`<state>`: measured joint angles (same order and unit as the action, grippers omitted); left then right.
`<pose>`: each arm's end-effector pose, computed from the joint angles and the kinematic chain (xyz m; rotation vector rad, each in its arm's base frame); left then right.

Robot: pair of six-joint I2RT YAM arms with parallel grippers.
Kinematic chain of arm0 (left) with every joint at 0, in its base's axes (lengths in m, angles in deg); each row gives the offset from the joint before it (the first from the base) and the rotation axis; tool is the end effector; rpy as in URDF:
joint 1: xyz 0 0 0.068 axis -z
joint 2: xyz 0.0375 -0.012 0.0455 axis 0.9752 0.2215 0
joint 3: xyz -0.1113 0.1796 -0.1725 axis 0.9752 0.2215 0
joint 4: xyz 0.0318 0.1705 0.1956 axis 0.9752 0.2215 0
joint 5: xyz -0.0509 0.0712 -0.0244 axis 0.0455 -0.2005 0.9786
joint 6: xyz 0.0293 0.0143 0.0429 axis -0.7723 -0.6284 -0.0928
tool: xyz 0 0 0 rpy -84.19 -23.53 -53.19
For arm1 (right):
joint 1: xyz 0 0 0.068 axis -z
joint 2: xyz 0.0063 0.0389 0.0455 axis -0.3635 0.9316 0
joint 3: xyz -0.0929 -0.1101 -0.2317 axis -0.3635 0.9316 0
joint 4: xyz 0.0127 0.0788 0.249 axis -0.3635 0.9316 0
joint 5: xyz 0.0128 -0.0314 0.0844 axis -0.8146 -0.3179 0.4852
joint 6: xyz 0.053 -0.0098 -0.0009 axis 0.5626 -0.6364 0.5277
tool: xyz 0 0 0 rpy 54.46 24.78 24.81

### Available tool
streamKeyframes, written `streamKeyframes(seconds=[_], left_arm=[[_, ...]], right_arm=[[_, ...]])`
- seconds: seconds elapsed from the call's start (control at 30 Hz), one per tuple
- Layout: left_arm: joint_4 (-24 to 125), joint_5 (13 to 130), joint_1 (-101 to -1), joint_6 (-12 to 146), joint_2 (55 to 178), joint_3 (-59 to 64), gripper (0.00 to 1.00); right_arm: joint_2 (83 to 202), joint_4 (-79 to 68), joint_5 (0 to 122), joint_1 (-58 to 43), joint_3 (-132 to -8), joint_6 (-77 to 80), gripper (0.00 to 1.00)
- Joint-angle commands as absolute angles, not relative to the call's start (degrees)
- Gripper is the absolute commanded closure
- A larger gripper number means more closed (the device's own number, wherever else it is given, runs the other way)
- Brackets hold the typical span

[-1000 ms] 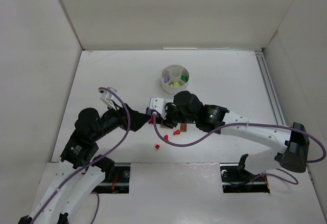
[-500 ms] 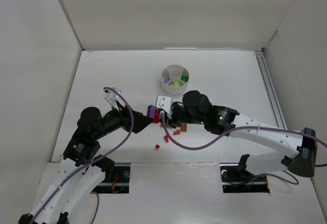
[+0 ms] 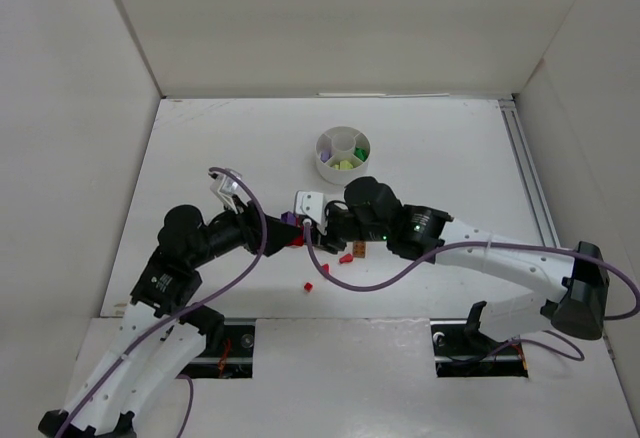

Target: Sort the legos into containers by color

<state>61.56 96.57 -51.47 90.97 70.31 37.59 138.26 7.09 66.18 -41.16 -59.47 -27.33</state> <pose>0.1077 -0.0736 0.3325 0.3511 1.7116 -1.2647 0.1364 0.2795 0.3336 -1.4945 1.4169 0.6775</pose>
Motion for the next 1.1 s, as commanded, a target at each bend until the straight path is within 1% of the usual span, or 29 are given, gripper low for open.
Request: streamKeyframes(seconds=[0.0, 0.1, 0.17, 0.27, 0.4, 0.43, 0.47, 0.57, 0.6, 0.63, 0.67, 0.83, 0.87, 0.9, 0.93, 1.0, 1.03, 1.07], left_arm=[[57.2, 98.8, -51.0, 91.5, 70.3, 37.4, 0.31], [58.6, 98.3, -51.0, 90.9, 70.8, 37.4, 0.31], [59.2, 97.8, -51.0, 90.9, 71.3, 37.4, 0.27], [59.2, 97.8, -51.0, 90.4, 71.9, 37.4, 0.26], [58.6, 97.9, -51.0, 90.4, 71.9, 37.9, 0.26], [58.6, 97.9, -51.0, 90.4, 71.9, 37.9, 0.28], [58.6, 97.9, -51.0, 90.4, 71.9, 37.9, 0.35], [58.6, 97.9, -51.0, 90.4, 71.9, 37.9, 0.49], [58.6, 97.4, -51.0, 90.4, 71.9, 37.9, 0.60], [58.6, 97.4, -51.0, 90.4, 71.9, 37.9, 0.64], [58.6, 97.4, -51.0, 90.4, 71.4, 37.9, 0.66], [59.3, 97.4, -51.0, 90.4, 71.4, 37.4, 0.66], [60.1, 96.8, -51.0, 90.4, 71.4, 37.4, 0.69], [60.1, 96.8, -51.0, 90.4, 71.4, 37.4, 0.72], [60.9, 95.2, -51.0, 90.4, 71.4, 36.9, 0.77], [63.1, 92.7, -51.0, 90.4, 70.8, 36.2, 0.91], [63.8, 89.7, -51.0, 91.0, 70.0, 35.3, 1.00], [64.6, 88.0, -51.0, 91.0, 70.0, 34.7, 1.00]], right_arm=[[138.4, 3.6, 67.1, -41.1, -62.5, -27.1, 0.96], [137.2, 3.1, 66.1, -41.1, -62.5, -27.1, 0.96], [136.7, 2.5, 66.1, -41.1, -62.5, -27.1, 0.96], [136.2, 2.5, 66.7, -41.1, -62.5, -27.1, 0.96], [136.2, 2.0, 66.7, -41.1, -62.5, -27.1, 0.96], [136.2, 2.0, 66.7, -41.1, -62.5, -27.1, 0.96], [136.2, 2.0, 66.7, -41.1, -62.5, -27.1, 0.96], [136.2, 2.0, 66.7, -41.1, -62.5, -27.1, 0.95], [136.2, 2.0, 67.2, -41.1, -62.5, -27.1, 0.95], [136.2, 2.0, 67.2, -41.1, -62.5, -27.1, 0.95], [136.7, 2.0, 67.2, -41.1, -62.5, -27.1, 0.95], [136.7, 2.0, 68.3, -41.1, -63.0, -27.1, 0.95], [136.7, 2.0, 68.3, -41.1, -63.0, -27.1, 0.95], [137.2, 2.0, 68.3, -41.1, -63.0, -27.1, 0.95], [137.2, 2.0, 68.3, -41.1, -63.5, -27.1, 0.94], [137.2, 2.7, 68.3, -41.1, -63.5, -27.1, 0.93], [137.2, 3.3, 68.3, -41.1, -63.5, -27.1, 0.93], [137.7, 3.3, 67.7, -41.1, -63.5, -27.1, 0.93]])
